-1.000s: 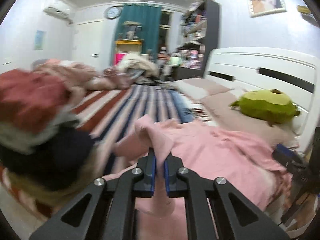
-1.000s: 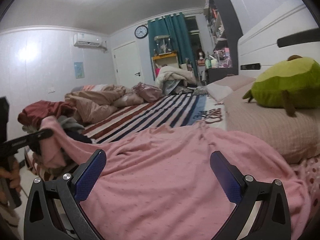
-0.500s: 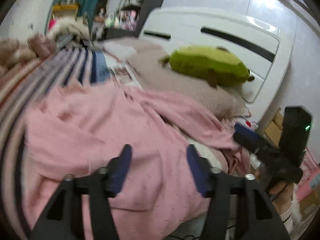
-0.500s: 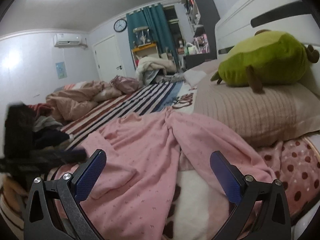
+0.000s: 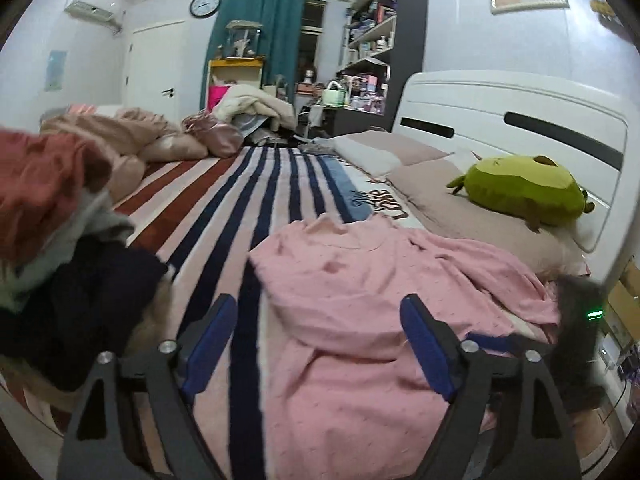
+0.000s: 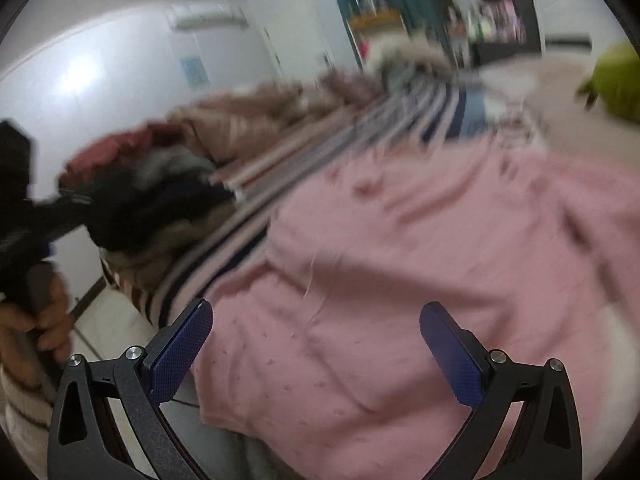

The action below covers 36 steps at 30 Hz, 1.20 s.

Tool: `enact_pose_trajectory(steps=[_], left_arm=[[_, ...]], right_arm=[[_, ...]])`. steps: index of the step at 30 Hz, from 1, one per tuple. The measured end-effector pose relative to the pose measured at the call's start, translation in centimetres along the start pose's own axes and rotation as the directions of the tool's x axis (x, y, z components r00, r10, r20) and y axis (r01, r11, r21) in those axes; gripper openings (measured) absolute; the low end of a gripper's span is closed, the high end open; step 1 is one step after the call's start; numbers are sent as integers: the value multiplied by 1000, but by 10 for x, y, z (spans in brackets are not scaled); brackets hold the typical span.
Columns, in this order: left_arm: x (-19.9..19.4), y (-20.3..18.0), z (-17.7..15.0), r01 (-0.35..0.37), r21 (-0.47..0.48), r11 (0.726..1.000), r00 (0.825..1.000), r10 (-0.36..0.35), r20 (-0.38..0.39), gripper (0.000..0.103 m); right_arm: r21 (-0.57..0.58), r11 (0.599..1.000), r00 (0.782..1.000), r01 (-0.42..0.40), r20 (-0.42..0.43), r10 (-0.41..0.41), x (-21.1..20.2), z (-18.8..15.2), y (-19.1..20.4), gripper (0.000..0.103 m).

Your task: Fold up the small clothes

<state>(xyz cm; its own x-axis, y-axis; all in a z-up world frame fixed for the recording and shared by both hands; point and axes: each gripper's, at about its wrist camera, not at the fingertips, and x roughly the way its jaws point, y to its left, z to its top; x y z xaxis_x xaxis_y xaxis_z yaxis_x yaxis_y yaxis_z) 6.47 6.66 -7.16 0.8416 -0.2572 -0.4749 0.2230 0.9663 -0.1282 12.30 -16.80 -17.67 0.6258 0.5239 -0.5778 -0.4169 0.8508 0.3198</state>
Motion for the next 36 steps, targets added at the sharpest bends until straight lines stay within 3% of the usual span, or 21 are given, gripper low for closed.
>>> enact_pose_trajectory(steps=[1, 3, 5, 7, 8, 11, 12, 17, 23, 25, 27, 30, 33, 35, 36], left_arm=[[0, 7, -3, -2, -7, 1000, 1000, 2, -3, 82], [3, 13, -7, 1, -18, 1000, 1000, -1, -7, 82], [5, 14, -14, 12, -26, 1000, 1000, -13, -6, 82], [9, 19, -16, 21, -31, 999, 1000, -21, -10, 82], [11, 21, -17, 22, -31, 999, 1000, -22, -12, 82], [17, 25, -20, 18, -39, 999, 1000, -19, -23, 82], [20, 26, -20, 19, -40, 999, 999, -20, -26, 82], [28, 26, -24, 6, -35, 999, 999, -8, -51, 82], [45, 21, -26, -25, -10, 1000, 996, 24, -88, 82], [55, 20, -28, -35, 5, 999, 993, 35, -112, 82], [66, 19, -30, -35, 14, 999, 990, 37, -135, 82], [87, 16, -35, -38, 34, 999, 983, 44, -180, 82], [107, 12, -42, -34, 36, 999, 972, 42, -231, 82], [117, 8, -48, -22, 32, 999, 965, 29, -262, 82], [121, 6, -52, -17, 29, 999, 961, 24, -274, 82]], right_arm=[[8, 1000, 1000, 16, -20, -16, 11, -2, 2, 102], [-13, 992, 991, 123, -57, -123, 35, -5, 6, 102], [-84, 967, 967, 242, -59, -247, 51, -8, 12, 91], [-138, 933, 939, 332, -46, -341, 54, -10, 17, 66], [-139, 929, 935, 344, -42, -352, 51, -10, 15, 58], [-50, 955, 955, 293, -29, -295, 30, -2, -2, 26], [-27, 952, 952, 306, -12, -306, 22, 0, -8, 6], [62, 947, 946, 314, 60, -317, -27, 7, -38, 6], [172, 913, 914, 369, 110, -390, -76, -2, -76, 5], [225, 889, 892, 398, 130, -433, -95, -16, -91, 5], [256, 880, 888, 400, 130, -442, -105, -25, -99, 5], [269, 884, 899, 382, 115, -423, -115, -38, -108, 5], [217, 939, 955, 268, 67, -288, -118, -46, -109, 5], [226, 934, 951, 277, 75, -300, -125, -48, -109, 10], [228, 932, 948, 281, 87, -307, -133, -46, -111, 18]])
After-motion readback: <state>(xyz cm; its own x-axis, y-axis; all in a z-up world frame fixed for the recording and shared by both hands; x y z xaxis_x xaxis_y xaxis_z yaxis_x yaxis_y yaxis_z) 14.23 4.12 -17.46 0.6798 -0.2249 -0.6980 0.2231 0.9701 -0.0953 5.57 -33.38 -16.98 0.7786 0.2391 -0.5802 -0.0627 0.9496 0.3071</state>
